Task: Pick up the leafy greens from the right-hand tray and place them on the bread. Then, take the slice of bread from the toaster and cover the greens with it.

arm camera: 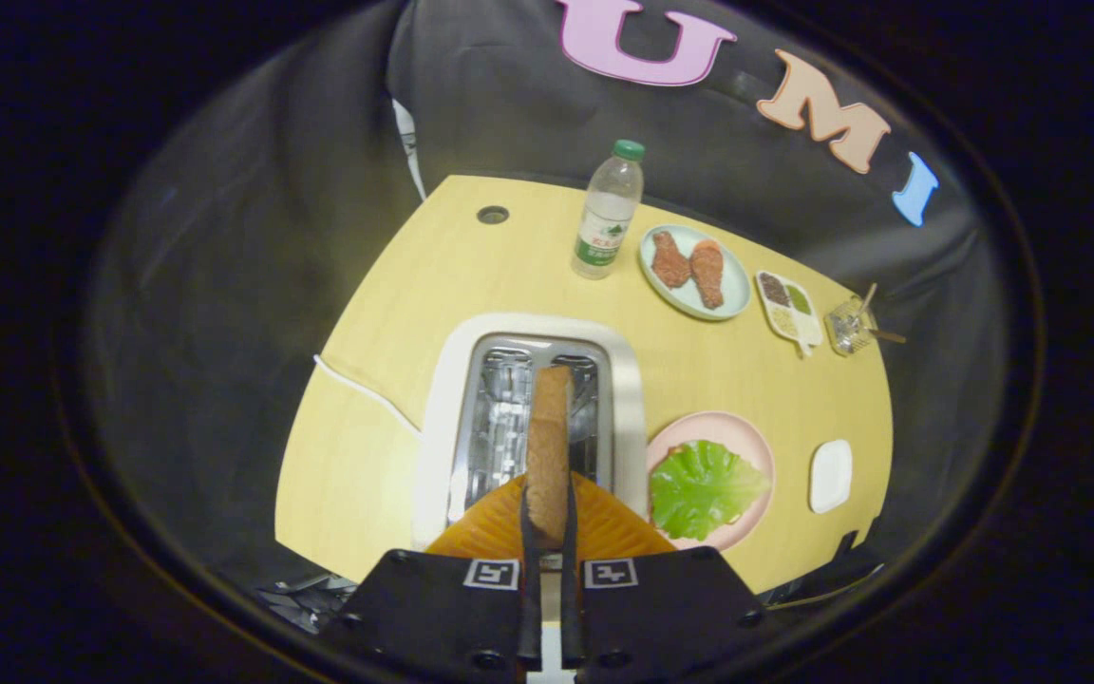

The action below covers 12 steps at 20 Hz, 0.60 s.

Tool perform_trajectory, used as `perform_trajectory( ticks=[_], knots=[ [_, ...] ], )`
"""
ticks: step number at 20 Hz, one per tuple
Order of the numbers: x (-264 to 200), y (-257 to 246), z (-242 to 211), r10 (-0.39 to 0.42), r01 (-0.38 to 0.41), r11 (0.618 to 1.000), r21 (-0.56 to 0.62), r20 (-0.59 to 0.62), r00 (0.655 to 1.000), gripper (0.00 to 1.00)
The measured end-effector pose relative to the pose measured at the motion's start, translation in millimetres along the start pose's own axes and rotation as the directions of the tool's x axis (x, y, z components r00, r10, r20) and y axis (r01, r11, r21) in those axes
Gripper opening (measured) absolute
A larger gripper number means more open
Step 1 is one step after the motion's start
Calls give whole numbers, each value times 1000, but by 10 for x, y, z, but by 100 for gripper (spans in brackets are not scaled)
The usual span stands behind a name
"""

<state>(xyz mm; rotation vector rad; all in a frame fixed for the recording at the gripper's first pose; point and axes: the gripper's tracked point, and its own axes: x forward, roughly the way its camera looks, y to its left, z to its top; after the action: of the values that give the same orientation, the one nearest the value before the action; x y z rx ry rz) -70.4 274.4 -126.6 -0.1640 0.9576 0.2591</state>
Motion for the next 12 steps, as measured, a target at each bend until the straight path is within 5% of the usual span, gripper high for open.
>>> perform_trajectory(
  ticks=[12],
  knots=[
    [-580, -197, 242, 129, -131, 986, 105, 20, 991, 11]
  ],
)
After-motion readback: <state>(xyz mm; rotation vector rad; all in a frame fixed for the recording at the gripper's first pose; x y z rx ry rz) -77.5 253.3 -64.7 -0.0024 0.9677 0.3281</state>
